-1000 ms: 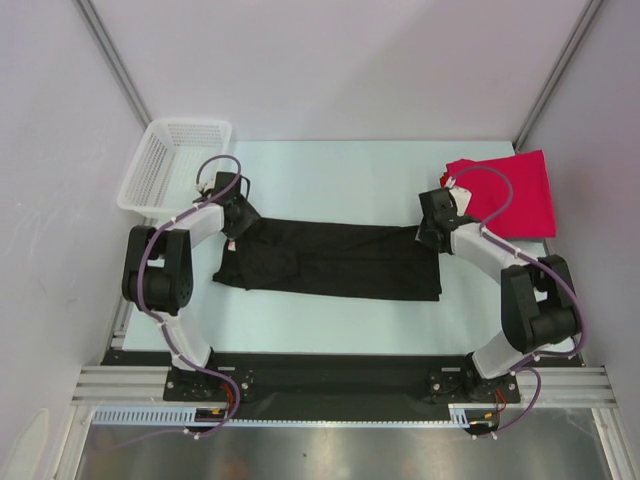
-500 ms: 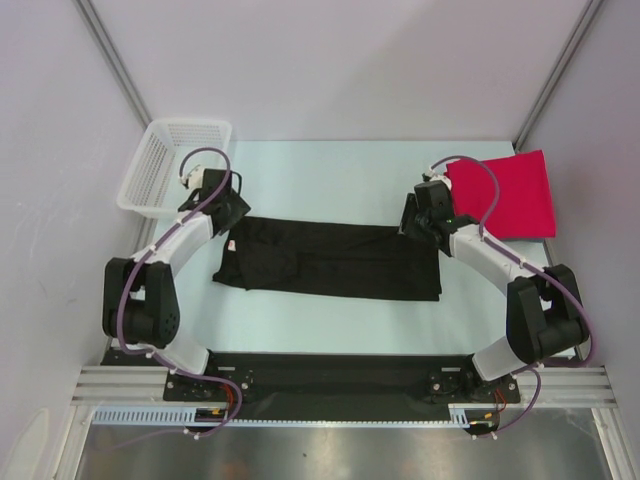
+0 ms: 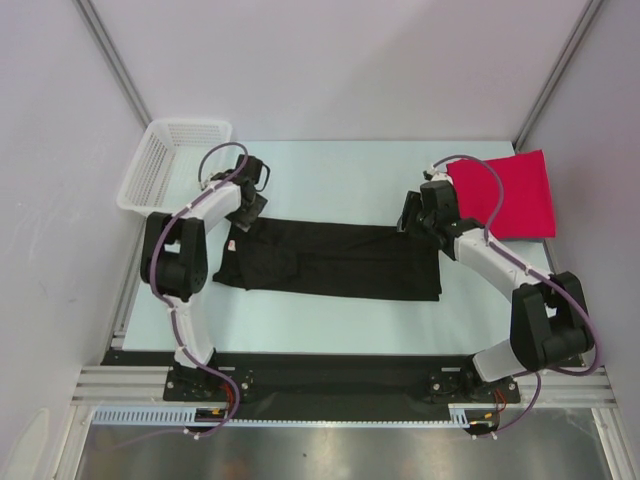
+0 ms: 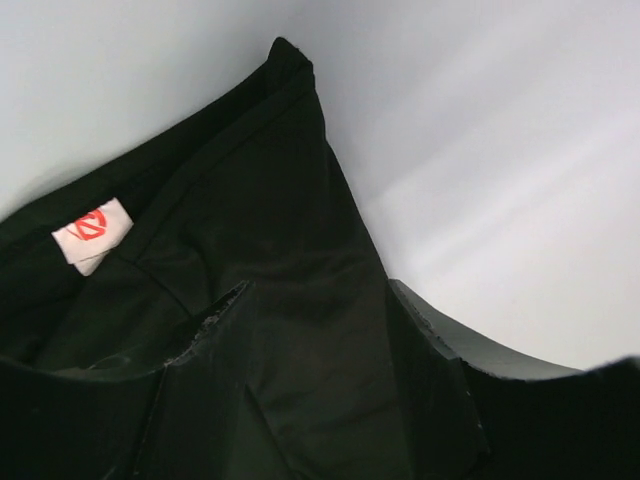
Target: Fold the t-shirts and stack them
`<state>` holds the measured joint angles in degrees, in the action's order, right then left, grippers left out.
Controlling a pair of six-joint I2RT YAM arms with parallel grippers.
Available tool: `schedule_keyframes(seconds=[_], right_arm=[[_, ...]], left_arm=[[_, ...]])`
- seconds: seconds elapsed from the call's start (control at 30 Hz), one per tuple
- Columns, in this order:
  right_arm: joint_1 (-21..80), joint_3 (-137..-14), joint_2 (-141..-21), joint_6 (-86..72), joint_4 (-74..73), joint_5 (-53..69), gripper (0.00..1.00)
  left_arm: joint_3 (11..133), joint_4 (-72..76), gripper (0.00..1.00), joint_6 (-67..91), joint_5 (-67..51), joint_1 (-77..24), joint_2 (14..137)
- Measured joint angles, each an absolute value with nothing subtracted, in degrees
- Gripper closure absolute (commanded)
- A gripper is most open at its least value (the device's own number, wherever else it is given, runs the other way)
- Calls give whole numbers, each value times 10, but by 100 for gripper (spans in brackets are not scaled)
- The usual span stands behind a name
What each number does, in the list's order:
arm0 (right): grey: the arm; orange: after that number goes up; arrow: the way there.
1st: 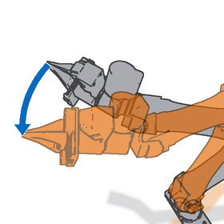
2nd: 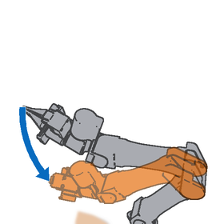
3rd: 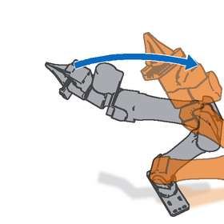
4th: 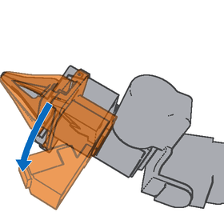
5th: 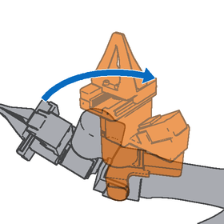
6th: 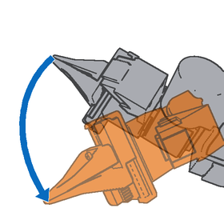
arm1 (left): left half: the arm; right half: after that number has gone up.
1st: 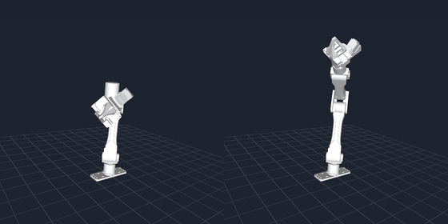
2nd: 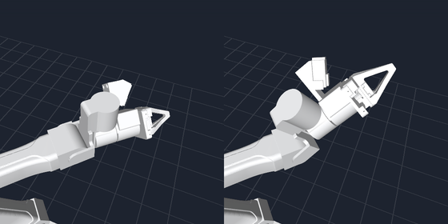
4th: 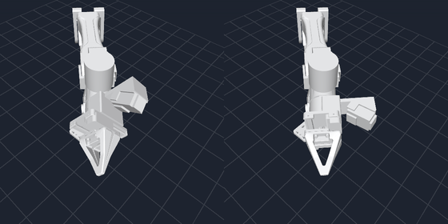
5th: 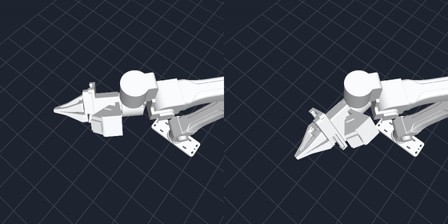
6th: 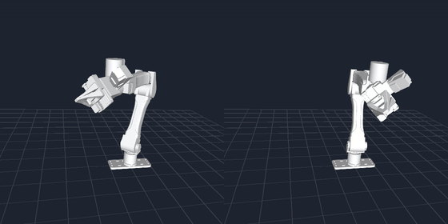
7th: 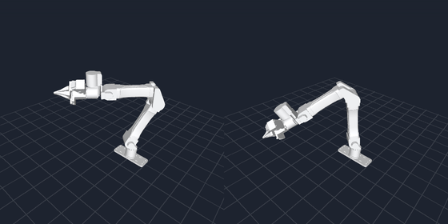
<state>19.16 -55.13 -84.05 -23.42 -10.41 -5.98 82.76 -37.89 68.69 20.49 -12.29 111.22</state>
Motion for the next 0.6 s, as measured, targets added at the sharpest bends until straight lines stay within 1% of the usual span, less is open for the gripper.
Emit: schedule_keyframes(seconds=[0.17,0.6], right_arm=[[187,-537,-821,-234,-103,-49,46],[204,-436,-699,-239,-105,-25,43]], left_arm=[[857,-414,41,734,204,-124,1166],[937,-472,39,785,207,-124,1223]])
